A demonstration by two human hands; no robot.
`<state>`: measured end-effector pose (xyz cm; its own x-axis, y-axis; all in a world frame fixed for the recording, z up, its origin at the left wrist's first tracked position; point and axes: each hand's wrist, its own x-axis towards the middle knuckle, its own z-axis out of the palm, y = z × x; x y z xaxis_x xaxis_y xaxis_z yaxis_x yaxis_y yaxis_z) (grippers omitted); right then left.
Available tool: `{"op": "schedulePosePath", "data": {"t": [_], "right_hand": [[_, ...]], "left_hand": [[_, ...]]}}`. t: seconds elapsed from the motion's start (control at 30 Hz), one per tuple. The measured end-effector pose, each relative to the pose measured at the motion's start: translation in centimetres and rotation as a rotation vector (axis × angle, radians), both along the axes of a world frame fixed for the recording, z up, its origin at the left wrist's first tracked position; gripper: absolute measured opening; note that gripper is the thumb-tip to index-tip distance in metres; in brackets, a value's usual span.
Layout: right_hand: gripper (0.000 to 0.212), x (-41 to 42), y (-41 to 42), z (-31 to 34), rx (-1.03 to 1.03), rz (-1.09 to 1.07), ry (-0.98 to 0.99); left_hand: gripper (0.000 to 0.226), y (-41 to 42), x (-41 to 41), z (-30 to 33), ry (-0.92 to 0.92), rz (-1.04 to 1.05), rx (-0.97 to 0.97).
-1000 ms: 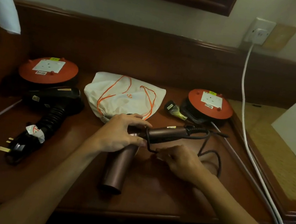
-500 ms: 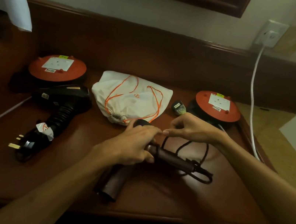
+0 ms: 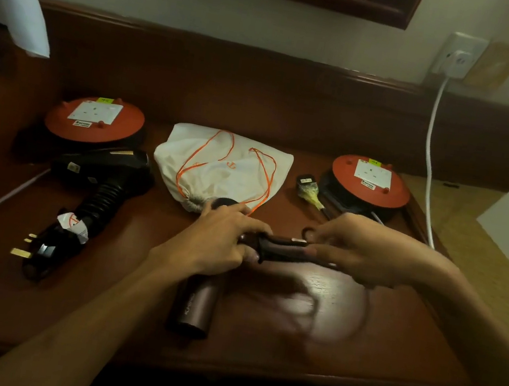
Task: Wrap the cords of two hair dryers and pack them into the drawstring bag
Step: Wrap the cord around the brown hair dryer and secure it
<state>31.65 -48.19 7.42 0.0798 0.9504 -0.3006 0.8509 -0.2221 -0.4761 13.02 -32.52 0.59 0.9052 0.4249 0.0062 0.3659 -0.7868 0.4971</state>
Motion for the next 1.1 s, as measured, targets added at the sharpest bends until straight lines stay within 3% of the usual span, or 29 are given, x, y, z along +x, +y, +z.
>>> {"op": "schedulePosePath", "data": {"t": [0.3,0.53,0.63,0.73,0.8,0.87,1.0,1.1], "right_hand": [[0.017,-4.5,-4.0,-7.8,0.141,-0.08,-0.143],[0.029,-4.2,-0.5,-13.0,0.249,-0.049,-0.397],[0.033,-3.2,0.6,-13.4,0.254,-0.079,-0.499],[0.019,-2.3,-0.5,-11.5,0.413,-0.17,-0.612],[0.036,-1.2,-2.3,-10.1,0.659,-0.295,-0.619],[0.048,-0.8,-3.5,-9.4,0.727,-0.367,-0.619],[0.054,-3.7,-3.4,-10.8,0.611,-0.398,-0.542],[0.038,-6.7,-3.8,-13.2,0.464,-0.346,-0.36]], "left_hand": [[0.045,0.7,-0.8,-0.2,-0.148,0.109,-0.124],[0.045,1.4,-1.2,-1.0,-0.258,0.163,-0.164],[0.043,1.5,-1.5,-1.4,-0.307,0.206,-0.159],[0.042,1.6,-1.5,-1.8,-0.352,0.262,-0.142],[0.043,1.5,-1.3,-2.0,-0.342,0.27,-0.112],[0.044,1.4,-1.0,-2.2,-0.287,0.26,-0.061],[0.05,1.4,-0.7,-2.2,-0.325,0.279,-0.101],[0.045,1.9,-1.1,-2.4,-0.41,0.318,-0.16]]}}
